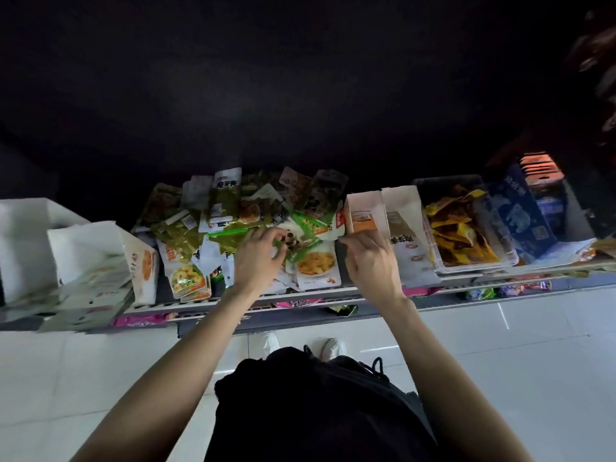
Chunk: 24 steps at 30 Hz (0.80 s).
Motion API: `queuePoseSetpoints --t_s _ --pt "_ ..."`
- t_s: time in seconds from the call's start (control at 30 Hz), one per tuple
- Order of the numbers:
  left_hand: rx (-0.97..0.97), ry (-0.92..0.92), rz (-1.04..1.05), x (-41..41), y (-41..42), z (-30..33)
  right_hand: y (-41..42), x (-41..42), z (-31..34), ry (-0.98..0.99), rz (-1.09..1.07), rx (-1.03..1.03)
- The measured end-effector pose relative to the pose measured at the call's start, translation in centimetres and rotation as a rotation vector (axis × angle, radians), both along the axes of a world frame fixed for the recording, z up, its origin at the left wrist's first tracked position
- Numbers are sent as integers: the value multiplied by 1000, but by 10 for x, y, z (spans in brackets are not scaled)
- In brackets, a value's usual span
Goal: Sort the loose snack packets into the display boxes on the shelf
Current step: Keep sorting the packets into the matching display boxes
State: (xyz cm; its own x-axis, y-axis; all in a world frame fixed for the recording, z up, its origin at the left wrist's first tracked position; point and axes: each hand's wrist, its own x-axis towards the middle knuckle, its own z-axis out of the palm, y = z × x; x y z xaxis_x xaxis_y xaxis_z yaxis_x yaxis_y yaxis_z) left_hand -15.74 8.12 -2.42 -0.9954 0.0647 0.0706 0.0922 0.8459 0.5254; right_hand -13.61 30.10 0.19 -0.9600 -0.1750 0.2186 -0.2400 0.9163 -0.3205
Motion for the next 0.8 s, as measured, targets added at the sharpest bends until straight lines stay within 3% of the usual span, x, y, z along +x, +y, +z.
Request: queuePoseSetpoints --t_s 0.1,0.23,0.4,0.5,0.6,0.67,0.8 --pt "-194 -114 -24 -2 -54 -14 -53 -8 -6 -158 157 -6" --pt "-213 -188 -107 -12 -79 -20 -115 -26 -21 -400 259 261" --pt "-314 -146 -195 -23 -79 -19 -146 -38 -38 -372 140 429" --pt "-321 -117 -254 -23 -76 -19 -145 -39 -38 -240 141 444" --pt "-256 12 -289 -22 -80 -12 -136 -31 -32 -47 145 176" --pt "-147 69 -273 -20 -82 2 -126 -22 -20 -30 102 -137" --pt "172 -227 -244 -13 -67 41 -91 -16 18 -476 -185 -759"
